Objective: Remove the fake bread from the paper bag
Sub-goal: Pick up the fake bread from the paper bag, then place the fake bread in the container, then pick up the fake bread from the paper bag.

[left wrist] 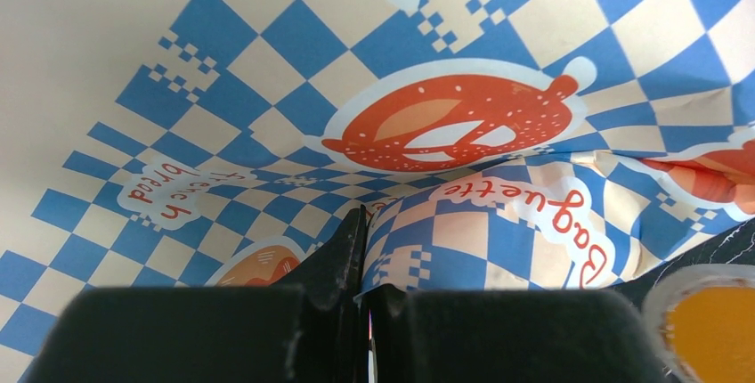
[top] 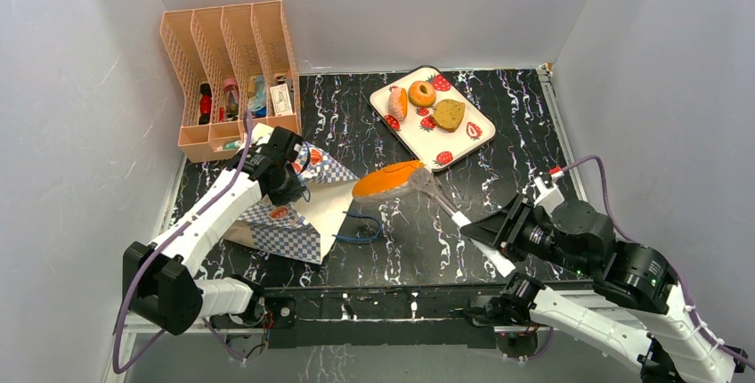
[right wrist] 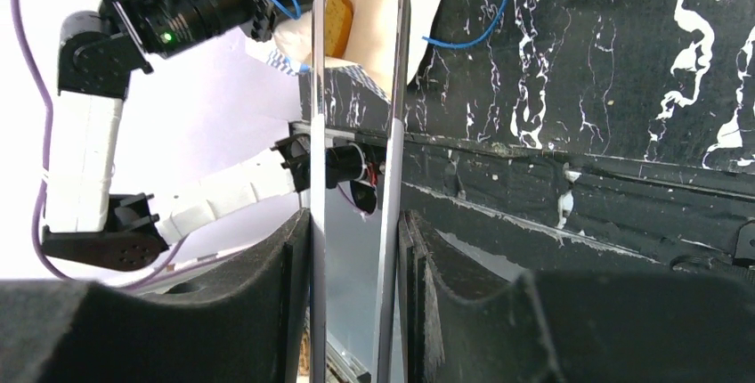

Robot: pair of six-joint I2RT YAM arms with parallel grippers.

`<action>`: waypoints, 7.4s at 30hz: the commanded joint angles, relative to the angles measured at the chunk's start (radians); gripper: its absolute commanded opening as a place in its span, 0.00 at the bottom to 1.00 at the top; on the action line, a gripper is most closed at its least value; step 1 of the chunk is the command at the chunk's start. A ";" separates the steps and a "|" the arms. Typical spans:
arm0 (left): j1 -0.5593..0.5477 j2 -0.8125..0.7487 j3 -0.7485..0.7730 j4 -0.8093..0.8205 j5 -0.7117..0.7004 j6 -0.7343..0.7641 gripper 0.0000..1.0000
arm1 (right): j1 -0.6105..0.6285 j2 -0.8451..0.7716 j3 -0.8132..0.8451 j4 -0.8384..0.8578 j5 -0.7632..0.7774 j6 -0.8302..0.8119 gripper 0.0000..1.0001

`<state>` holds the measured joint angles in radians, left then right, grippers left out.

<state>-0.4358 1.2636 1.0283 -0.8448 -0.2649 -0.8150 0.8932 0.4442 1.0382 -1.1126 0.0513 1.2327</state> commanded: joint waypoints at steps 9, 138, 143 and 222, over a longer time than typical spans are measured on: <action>-0.001 -0.004 -0.051 0.042 0.052 0.045 0.00 | 0.046 -0.010 0.123 0.096 0.256 0.075 0.00; 0.007 -0.137 0.022 -0.053 0.134 0.097 0.00 | -0.714 0.265 -0.576 0.798 -0.269 -0.033 0.41; 0.007 -0.139 0.026 -0.051 0.136 0.102 0.00 | -0.714 0.202 -0.573 0.735 -0.267 -0.024 0.40; 0.006 -0.303 -0.015 -0.007 0.531 0.404 0.00 | 0.043 0.750 -0.418 1.237 -0.236 -0.051 0.32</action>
<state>-0.4332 0.9585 1.0084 -0.8177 0.2085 -0.4290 0.9115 1.1530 0.6174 -0.0761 -0.2089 1.1290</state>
